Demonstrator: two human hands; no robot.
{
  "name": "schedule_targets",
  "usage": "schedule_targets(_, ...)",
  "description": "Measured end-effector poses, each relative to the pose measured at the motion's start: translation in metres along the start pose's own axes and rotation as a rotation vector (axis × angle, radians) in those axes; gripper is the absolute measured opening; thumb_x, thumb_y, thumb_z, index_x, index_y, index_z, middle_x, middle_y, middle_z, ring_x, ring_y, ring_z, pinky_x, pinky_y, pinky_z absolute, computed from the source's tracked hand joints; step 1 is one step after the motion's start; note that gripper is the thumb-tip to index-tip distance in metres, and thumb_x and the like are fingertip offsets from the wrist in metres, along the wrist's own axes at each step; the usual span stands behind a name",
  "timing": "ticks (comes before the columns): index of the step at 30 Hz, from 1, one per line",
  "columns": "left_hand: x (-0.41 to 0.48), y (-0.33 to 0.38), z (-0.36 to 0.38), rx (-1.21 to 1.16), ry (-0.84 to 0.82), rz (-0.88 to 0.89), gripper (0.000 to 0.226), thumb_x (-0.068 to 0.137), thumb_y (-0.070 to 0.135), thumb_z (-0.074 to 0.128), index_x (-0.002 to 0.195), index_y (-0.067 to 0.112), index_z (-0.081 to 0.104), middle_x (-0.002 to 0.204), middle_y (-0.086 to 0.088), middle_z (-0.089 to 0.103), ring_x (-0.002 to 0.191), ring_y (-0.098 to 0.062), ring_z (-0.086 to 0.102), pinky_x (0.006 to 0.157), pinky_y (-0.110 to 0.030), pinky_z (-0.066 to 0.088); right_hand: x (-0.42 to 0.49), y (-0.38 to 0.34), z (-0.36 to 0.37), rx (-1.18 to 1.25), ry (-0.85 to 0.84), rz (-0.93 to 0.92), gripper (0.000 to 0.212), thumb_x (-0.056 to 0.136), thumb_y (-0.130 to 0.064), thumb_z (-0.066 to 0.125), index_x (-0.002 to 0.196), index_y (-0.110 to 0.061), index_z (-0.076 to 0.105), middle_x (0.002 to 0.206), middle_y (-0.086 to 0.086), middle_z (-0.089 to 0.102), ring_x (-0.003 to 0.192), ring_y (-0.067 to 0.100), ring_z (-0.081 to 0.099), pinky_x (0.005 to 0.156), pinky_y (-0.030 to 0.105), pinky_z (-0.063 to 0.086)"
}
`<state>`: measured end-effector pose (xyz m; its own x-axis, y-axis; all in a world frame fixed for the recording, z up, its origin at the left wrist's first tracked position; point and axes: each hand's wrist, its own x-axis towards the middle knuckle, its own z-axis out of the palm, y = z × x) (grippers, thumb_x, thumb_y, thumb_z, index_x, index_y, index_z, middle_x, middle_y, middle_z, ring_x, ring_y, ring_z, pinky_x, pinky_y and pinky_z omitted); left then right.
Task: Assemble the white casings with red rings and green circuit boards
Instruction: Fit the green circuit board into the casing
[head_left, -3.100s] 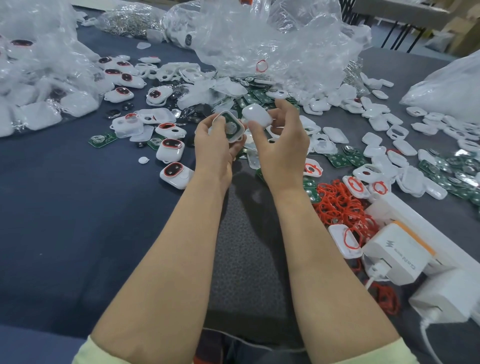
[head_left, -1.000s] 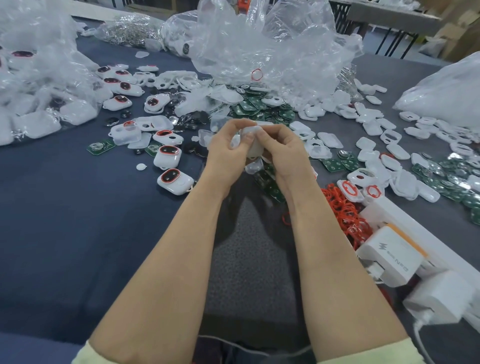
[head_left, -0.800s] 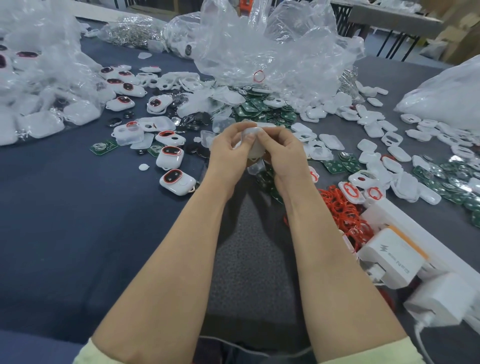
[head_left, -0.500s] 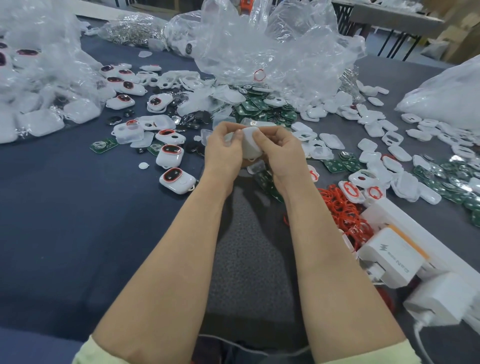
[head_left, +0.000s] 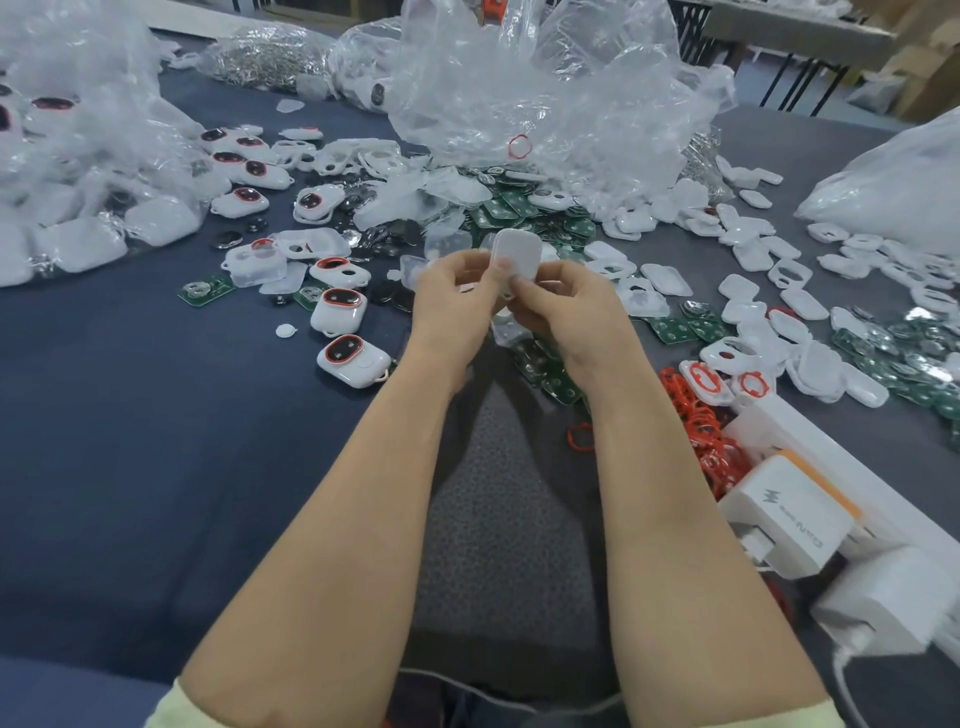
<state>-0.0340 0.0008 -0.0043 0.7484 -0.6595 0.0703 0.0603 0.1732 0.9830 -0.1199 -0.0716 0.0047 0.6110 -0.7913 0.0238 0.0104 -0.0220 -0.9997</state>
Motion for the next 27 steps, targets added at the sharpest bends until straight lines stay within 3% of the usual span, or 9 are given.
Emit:
schedule_targets(4, -0.0003, 0.0005, -0.0071, 0.261, -0.039, 0.152, 0.009, 0.093, 0.025, 0.062, 0.085, 0.021, 0.065, 0.078, 0.007, 0.067, 0.074, -0.003, 0.061, 0.077, -0.020, 0.050, -0.0001, -0.0016, -0.0041, 0.066, -0.028, 0.013, 0.009, 0.089, -0.004, 0.062, 0.083, -0.010, 0.062, 0.076, 0.006, 0.066, 0.062, 0.008, 0.063, 0.065, 0.019, 0.054)
schedule_targets(10, 0.0001, 0.0004, -0.0076, 0.300, -0.085, 0.170, 0.013, 0.094, 0.018, 0.060, 0.083, 0.021, 0.066, 0.075, 0.009, 0.066, 0.072, -0.004, 0.060, 0.081, -0.029, 0.050, 0.0004, -0.0013, -0.0066, 0.125, -0.025, 0.040, 0.009, 0.088, -0.002, 0.062, 0.082, -0.008, 0.063, 0.073, 0.004, 0.066, 0.061, 0.009, 0.063, 0.068, 0.021, 0.055)
schedule_targets(15, 0.0014, -0.0005, -0.0088, 0.291, -0.039, 0.141, 0.009, 0.093, 0.018, 0.062, 0.084, 0.017, 0.064, 0.074, 0.006, 0.063, 0.072, -0.007, 0.057, 0.078, -0.031, 0.049, 0.0015, -0.0011, -0.0089, -0.029, -0.014, 0.036, 0.004, 0.085, -0.011, 0.069, 0.083, -0.013, 0.066, 0.072, -0.001, 0.065, 0.064, 0.007, 0.061, 0.070, 0.021, 0.053)
schedule_targets(20, 0.0002, -0.0004, -0.0060, 0.343, -0.123, 0.142, 0.008, 0.094, 0.016, 0.061, 0.089, 0.012, 0.066, 0.076, 0.003, 0.063, 0.074, -0.009, 0.057, 0.076, -0.027, 0.048, 0.0030, -0.0028, -0.0088, 0.157, 0.026, 0.013, 0.012, 0.094, -0.015, 0.058, 0.100, -0.008, 0.063, 0.085, 0.002, 0.065, 0.071, 0.009, 0.062, 0.067, 0.023, 0.052)
schedule_targets(22, -0.0012, -0.0003, -0.0042, 0.367, -0.146, 0.148, 0.009, 0.094, 0.015, 0.060, 0.090, 0.010, 0.067, 0.077, 0.002, 0.063, 0.074, -0.011, 0.056, 0.076, -0.027, 0.047, 0.0034, -0.0027, -0.0069, 0.135, 0.056, -0.018, 0.005, 0.094, -0.012, 0.057, 0.095, -0.009, 0.061, 0.087, 0.005, 0.063, 0.076, 0.016, 0.058, 0.067, 0.028, 0.048)
schedule_targets(27, -0.0017, -0.0003, -0.0046, 0.333, -0.137, 0.125, 0.011, 0.093, 0.017, 0.060, 0.086, 0.017, 0.067, 0.077, 0.004, 0.066, 0.075, -0.010, 0.059, 0.079, -0.031, 0.051, 0.0038, -0.0002, -0.0006, 0.169, 0.119, -0.053, 0.008, 0.093, -0.009, 0.058, 0.086, -0.012, 0.060, 0.082, 0.004, 0.060, 0.074, 0.016, 0.053, 0.060, 0.023, 0.044)
